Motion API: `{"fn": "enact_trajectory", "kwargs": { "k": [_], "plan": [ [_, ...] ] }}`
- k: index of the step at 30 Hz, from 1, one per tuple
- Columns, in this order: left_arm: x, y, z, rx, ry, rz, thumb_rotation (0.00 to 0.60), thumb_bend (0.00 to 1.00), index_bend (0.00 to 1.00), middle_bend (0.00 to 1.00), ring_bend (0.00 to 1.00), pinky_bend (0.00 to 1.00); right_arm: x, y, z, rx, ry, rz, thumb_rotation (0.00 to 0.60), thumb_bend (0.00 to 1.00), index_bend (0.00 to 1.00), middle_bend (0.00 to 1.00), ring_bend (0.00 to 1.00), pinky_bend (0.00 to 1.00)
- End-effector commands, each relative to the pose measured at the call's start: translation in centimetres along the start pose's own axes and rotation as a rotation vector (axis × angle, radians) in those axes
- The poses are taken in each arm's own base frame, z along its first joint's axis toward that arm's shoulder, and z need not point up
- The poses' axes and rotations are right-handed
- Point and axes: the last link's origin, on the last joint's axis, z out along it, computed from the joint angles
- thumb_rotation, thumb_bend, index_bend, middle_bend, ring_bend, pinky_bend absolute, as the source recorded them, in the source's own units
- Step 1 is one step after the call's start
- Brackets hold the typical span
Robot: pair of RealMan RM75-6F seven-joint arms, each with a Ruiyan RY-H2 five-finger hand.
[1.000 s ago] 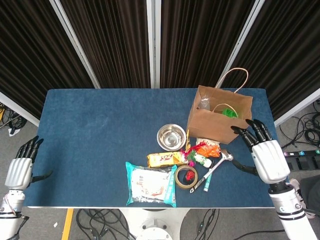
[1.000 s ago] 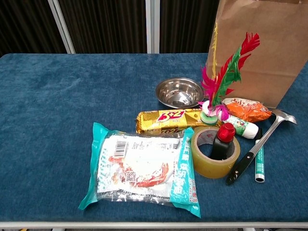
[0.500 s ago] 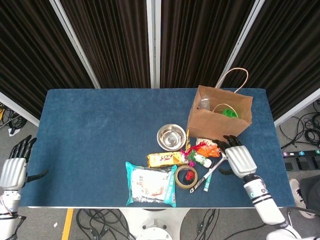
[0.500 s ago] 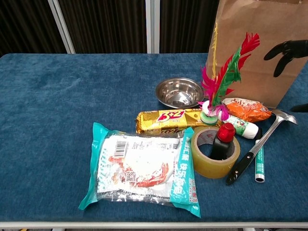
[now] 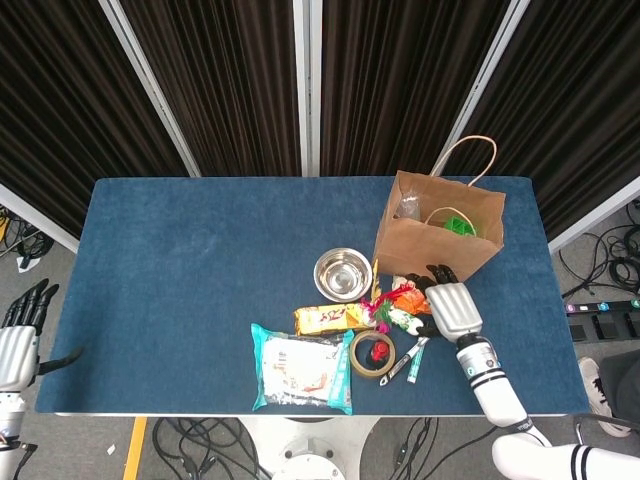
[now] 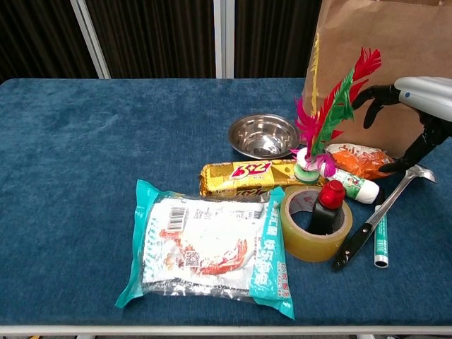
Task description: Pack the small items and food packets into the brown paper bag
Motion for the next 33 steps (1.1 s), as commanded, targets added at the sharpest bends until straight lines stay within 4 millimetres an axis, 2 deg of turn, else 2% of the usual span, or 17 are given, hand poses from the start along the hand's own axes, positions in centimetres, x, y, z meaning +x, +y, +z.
{"fn": "enact_trajectory", "kwargs": {
  "k": [1,10,22,29,33],
  "plan": [
    [-0.1,0.0,0.1,0.0,0.0,-0.003,0.6,0.13,0.08,0.06,0.0,0.12,0.3,0.1,0.5,0.002,0.005,-0.084,0.6,0.0,0.2,0.32,0.1,0.11],
    [-0.4,0.1,0.2,0.0,-0.006,-0.003,0.6,0.13,0.08,0.06,0.0,0.12,-0.5,1.6,1.2,-0.022,-0.07,-0.253,0.6,0.0,0.2,0.32,0.1,0.11],
    [-0.5,-0.2,0.1,0.005,-0.008,-0.003,0.6,0.13,0.08,0.06,0.0,0.12,-1.9,0.1,2.3,0.056,-0.077,-0.288,0.6,0.0,0.21,0.32,0.1,0.11],
    [-0.5,-0.3,0.1,0.006,-0.007,-0.007,0.6,0.13,0.08,0.06,0.0,0.12,-1.4,-0.1,0.9,0.077,-0.055,-0.303,0.6,0.0,0.22,0.32,0.1,0.11],
    [-0.4,-0.2,0.1,0.004,-0.006,-0.01,0.6,0.13,0.08,0.06,0.0,0.12,-0.7,0.4,-0.9,0.109,-0.071,-0.375,0.6,0.0,0.24,0.32,0.1,0.11]
  ]
}}
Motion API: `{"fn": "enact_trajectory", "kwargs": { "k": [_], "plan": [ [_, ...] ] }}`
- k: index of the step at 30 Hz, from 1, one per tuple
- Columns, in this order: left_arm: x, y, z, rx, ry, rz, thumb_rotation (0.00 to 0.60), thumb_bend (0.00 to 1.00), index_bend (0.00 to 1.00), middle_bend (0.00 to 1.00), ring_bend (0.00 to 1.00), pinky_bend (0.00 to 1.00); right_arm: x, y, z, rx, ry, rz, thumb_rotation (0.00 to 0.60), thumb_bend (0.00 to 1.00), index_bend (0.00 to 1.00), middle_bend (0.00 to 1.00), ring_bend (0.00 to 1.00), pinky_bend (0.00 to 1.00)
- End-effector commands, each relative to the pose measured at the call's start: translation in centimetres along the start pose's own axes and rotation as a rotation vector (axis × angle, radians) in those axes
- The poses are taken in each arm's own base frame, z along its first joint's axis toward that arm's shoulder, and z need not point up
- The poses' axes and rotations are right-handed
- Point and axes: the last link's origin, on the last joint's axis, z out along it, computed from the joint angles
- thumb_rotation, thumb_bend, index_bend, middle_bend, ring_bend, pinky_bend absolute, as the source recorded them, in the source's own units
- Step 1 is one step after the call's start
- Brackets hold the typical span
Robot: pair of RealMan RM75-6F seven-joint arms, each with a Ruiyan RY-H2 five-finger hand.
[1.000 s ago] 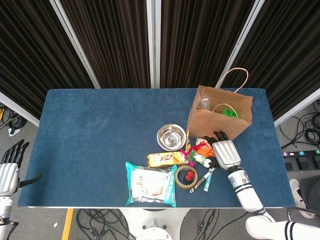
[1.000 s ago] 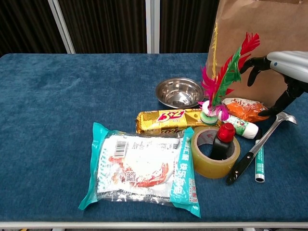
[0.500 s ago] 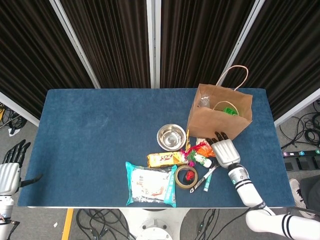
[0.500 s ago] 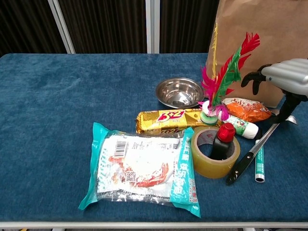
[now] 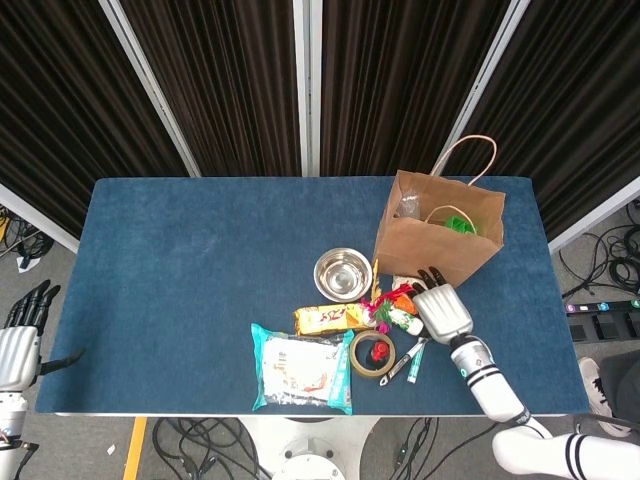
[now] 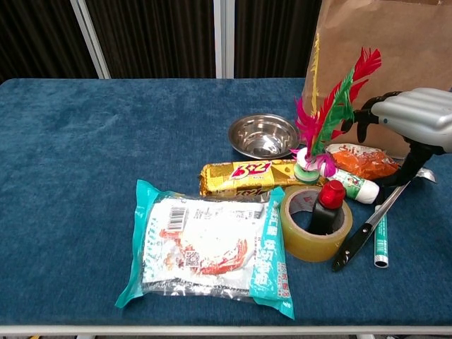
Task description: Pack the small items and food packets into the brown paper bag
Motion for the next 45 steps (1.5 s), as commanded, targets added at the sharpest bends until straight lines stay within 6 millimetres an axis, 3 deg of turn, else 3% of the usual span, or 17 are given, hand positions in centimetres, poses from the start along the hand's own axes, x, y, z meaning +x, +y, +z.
{"fn": "enact_trajectory", "kwargs": {
  "k": [1,6,12,34,45],
  "plan": [
    [0.0,0.1,0.1,-0.003,0.002,0.001,0.6,0.13,0.08,0.06,0.0,0.12,0.3,0.6,-1.8,0.026,-0.018,-0.079,0.6,0.0,0.25,0.32,0.1,0.11],
    [-0.2,0.3,0.2,-0.006,0.001,0.0,0.6,0.13,0.08,0.06,0.0,0.12,0.3,1.5,-3.4,0.042,-0.066,-0.159,0.6,0.0,0.28,0.32,0.11,0.11],
    [-0.3,0.2,0.2,-0.007,-0.002,0.004,0.6,0.13,0.08,0.06,0.0,0.12,-0.4,2.0,-3.9,0.058,-0.09,-0.183,0.6,0.0,0.31,0.32,0.12,0.11],
    [-0.3,0.1,0.0,0.0,0.003,0.012,0.6,0.13,0.08,0.06,0.0,0.12,-2.8,2.0,-2.5,0.116,-0.125,-0.269,0.6,0.0,0.42,0.36,0.17,0.17],
    [-0.1,-0.4,-0.1,0.011,0.003,0.008,0.6,0.13,0.08,0.06,0.0,0.12,-3.7,1.9,-1.1,0.107,-0.142,-0.278,0.6,0.06,0.47,0.4,0.2,0.19]
  ]
}}
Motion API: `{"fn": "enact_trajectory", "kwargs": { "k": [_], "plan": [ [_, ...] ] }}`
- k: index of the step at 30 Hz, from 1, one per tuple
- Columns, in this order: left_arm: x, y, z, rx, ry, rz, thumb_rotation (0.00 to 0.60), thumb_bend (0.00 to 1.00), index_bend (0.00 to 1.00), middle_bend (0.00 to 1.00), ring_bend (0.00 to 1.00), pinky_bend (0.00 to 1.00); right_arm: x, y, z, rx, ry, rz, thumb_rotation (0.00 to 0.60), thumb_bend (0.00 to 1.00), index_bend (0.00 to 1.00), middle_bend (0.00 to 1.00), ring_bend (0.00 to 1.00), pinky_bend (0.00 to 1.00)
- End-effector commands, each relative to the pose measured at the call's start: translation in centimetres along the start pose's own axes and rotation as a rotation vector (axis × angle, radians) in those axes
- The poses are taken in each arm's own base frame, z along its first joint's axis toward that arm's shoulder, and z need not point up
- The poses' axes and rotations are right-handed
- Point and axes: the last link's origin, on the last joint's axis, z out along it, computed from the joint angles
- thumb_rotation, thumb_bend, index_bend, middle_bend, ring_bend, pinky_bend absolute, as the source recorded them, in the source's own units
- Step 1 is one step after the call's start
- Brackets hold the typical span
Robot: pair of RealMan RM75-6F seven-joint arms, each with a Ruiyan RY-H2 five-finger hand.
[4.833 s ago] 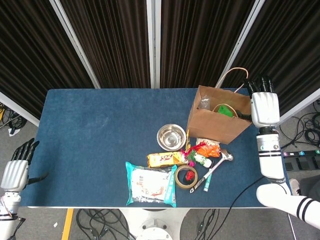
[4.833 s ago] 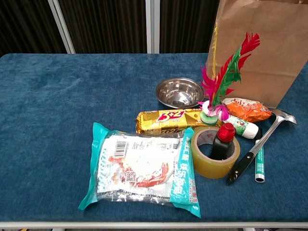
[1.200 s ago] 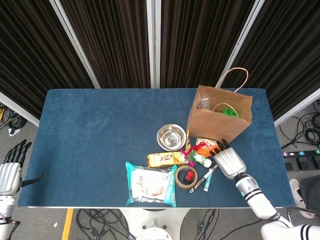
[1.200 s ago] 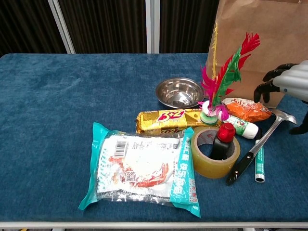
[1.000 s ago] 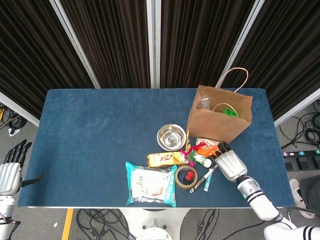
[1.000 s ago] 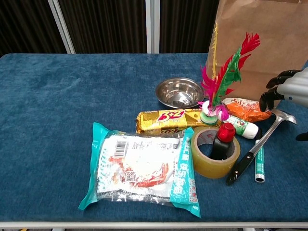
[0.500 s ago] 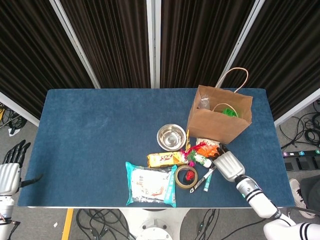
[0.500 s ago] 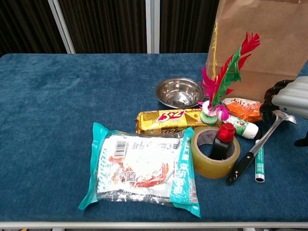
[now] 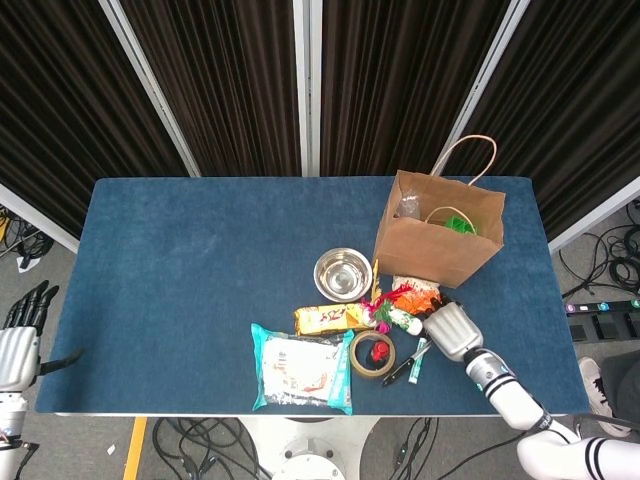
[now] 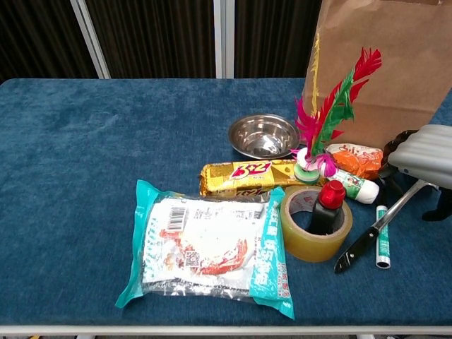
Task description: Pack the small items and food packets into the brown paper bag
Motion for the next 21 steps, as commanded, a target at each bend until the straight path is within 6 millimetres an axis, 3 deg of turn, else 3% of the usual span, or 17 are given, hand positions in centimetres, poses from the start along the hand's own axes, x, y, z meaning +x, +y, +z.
{"fn": "enact_trajectory", "kwargs": {
  "k": [1,12,21],
  "plan": [
    [0.1,-0.1,0.0,0.001,0.003,0.003,0.6,0.13,0.08,0.06,0.0,0.12,0.0,-0.1,0.5,-0.001,-0.001,-0.003,0.6,0.06,0.48,0.4,0.21,0.19],
    [0.0,-0.5,0.0,0.014,0.0,-0.001,0.6,0.13,0.08,0.06,0.0,0.12,-0.2,-0.4,1.9,0.0,-0.004,-0.03,0.6,0.11,0.52,0.43,0.24,0.22],
    [-0.1,-0.5,0.1,0.01,-0.001,-0.003,0.6,0.13,0.08,0.06,0.0,0.12,-0.2,-0.5,1.5,-0.002,0.016,-0.053,0.6,0.17,0.64,0.5,0.36,0.41]
  ]
}}
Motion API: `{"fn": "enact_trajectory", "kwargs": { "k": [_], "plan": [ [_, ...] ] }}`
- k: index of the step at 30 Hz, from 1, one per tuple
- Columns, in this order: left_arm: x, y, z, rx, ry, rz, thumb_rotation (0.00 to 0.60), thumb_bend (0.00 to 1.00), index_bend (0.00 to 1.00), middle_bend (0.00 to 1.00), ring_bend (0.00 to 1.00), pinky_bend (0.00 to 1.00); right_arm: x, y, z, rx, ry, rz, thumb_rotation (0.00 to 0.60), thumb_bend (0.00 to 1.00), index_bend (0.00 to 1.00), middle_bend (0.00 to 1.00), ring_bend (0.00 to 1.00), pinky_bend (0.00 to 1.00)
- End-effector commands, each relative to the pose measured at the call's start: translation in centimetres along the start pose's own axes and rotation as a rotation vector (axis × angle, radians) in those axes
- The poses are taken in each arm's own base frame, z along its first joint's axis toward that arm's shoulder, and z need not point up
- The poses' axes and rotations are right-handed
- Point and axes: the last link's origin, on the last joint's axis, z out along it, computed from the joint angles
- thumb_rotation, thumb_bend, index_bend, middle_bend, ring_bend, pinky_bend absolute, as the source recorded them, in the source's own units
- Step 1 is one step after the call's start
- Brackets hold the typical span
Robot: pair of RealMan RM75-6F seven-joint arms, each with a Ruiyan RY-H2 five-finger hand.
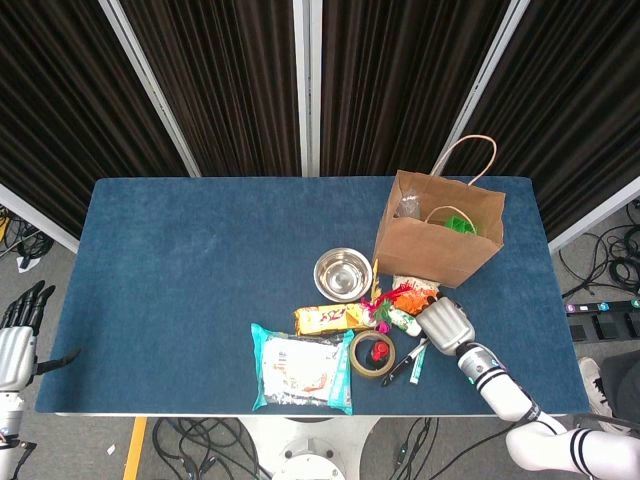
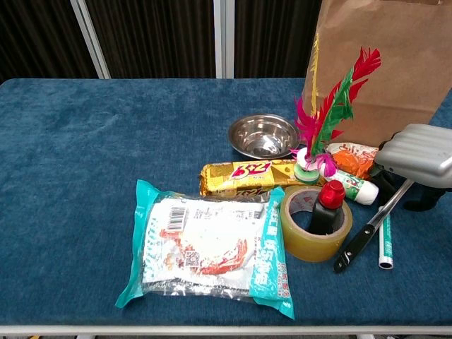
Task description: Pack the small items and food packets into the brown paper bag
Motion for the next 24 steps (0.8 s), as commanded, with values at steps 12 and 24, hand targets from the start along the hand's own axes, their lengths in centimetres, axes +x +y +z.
{"fn": "enact_trajectory", "kwargs": {
  "k": [12,24],
  "plan": [
    [-0.13,-0.17,-0.06,0.003,-0.004,0.006,0.6,0.13,0.08,0.06,0.0,0.12,-0.64,-0.32,-0.19,0.003,-0.007,-0.012,0.6,0.17,0.65,0.52,0.37,0.41],
    [-0.25,-0.23,-0.04,0.006,-0.005,0.002,0.6,0.14,0.08,0.06,0.0,0.12,-0.85,-0.09,-0.68,-0.017,0.013,-0.003,0.6,0.18,0.69,0.54,0.4,0.39]
  ]
}}
